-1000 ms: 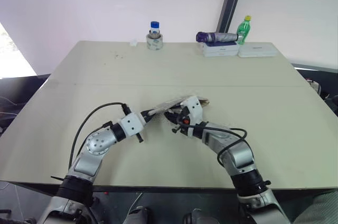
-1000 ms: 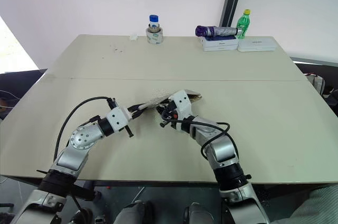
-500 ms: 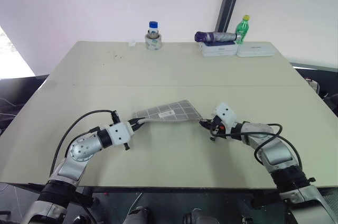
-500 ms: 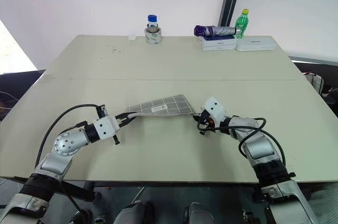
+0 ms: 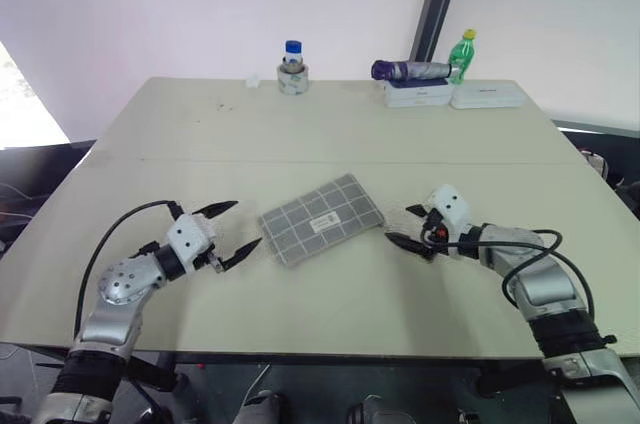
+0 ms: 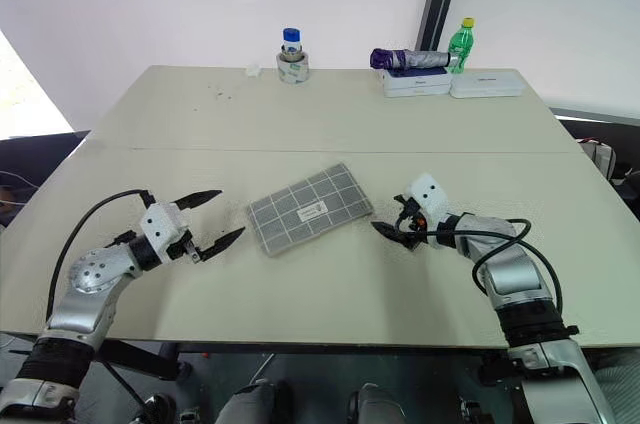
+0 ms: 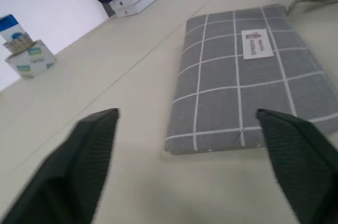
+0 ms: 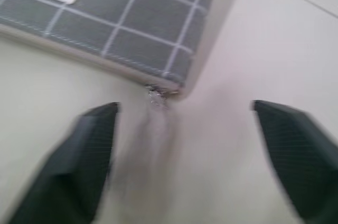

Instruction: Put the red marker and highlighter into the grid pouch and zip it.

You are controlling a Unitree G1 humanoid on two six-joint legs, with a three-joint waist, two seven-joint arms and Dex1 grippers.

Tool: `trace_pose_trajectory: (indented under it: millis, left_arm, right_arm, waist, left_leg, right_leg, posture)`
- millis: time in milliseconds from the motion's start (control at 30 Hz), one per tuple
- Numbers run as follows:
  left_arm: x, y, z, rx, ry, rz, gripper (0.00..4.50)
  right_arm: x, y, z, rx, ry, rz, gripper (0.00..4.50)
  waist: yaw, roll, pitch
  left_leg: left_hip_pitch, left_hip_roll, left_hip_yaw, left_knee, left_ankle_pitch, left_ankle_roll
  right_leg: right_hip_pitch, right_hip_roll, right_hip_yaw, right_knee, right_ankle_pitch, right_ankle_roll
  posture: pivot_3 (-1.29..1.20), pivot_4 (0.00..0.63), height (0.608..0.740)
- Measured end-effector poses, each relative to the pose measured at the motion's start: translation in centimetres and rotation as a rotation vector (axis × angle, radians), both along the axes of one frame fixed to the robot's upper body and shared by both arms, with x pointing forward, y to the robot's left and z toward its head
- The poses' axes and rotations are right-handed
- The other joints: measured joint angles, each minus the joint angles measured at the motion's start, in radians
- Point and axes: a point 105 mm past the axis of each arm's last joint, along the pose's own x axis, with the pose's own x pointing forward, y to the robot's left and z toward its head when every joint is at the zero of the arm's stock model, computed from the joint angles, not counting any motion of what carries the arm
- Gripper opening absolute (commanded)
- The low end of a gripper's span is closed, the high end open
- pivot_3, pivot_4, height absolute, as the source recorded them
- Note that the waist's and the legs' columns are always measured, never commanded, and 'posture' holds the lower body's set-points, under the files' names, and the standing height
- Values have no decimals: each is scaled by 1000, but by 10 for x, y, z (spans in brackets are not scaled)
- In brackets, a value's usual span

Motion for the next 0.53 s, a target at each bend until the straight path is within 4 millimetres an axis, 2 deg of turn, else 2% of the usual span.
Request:
trace_pose_trajectory:
  millis: [67,133,233,367,533]
  left_arm:
    - [-9,19,-8,9,61,51,4500]
    - [-13,38,-9,-17,91,124,4500]
    - [-19,53,-2,-18,97,181,4500]
    - [-32,70,-6,-24,130,238,4500]
    - [-44,91,-9,3,154,303,4500]
  right_arm:
    - [-8,-21,0,-43,14,-10,4452]
    - [-11,-36,11,-55,-3,-23,4452]
    - [-15,-38,28,-27,-58,19,4452]
    - [-22,-37,27,10,-39,60,4452]
    - [-23,-48,34,11,-65,54,4452]
  waist:
    - [0,1,0]
    - [1,1,1]
    - [0,1,0]
    - [0,1,0]
    - [3,1,1]
  left_leg:
    - [0,0,0,-1,0,0]
    - [0,0,0,0,0,0]
    - [1,1,0,0,0,0]
    - [0,0,0,-1,0,0]
    - [0,0,0,-1,0,0]
  right_leg:
    - [0,0,0,0,0,0]
    - [0,0,0,0,0,0]
    - [1,0,0,0,0,0]
    - [0,0,0,-1,0,0]
    - [0,-1,0,-1,0,0]
  posture:
    - [0,150,737]
    - [0,150,737]
    - [0,150,737]
    - [0,150,737]
    - [0,150,737]
